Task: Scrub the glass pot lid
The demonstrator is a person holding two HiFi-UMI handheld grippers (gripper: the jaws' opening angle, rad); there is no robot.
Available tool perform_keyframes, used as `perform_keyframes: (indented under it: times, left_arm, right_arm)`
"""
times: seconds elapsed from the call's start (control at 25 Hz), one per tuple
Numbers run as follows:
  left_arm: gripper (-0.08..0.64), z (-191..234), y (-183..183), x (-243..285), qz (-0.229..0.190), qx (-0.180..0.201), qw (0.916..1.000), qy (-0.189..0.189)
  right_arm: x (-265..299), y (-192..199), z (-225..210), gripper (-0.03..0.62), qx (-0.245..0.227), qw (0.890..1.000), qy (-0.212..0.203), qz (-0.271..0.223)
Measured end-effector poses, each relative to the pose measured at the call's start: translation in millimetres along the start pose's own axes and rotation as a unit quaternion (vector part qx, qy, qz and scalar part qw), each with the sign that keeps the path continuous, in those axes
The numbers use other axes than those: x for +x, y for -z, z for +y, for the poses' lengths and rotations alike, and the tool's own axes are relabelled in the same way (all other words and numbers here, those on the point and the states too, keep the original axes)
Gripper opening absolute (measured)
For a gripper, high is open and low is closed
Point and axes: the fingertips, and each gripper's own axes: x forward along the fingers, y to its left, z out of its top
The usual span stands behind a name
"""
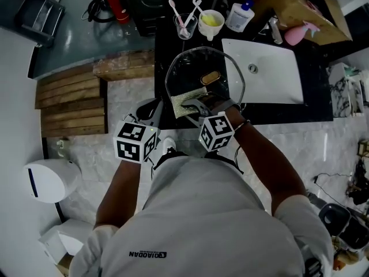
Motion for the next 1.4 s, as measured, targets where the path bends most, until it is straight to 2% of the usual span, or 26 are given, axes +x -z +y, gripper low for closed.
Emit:
perform_keyframes:
  times: [0.56,0.92,1.4]
  left_arm:
    - [0.015,-33,-11,12,0.011,0.01,0.9994,-0.031]
    - [0.017,-47,-12,22,0.02,0.018,0.999,-0.035]
    - [0.017,-62,-28,41,0.022,0.045,0.9983,-0.028]
  right_arm:
    - [-35,15,35,0.106,-0.023,0.997,-0.049,-0.046]
    - [-59,24,59,0.105,0.026,0.993,-0.096,-0.06]
    - [-84,36,74,0.104,0.076,0.987,-0.126,-0.066]
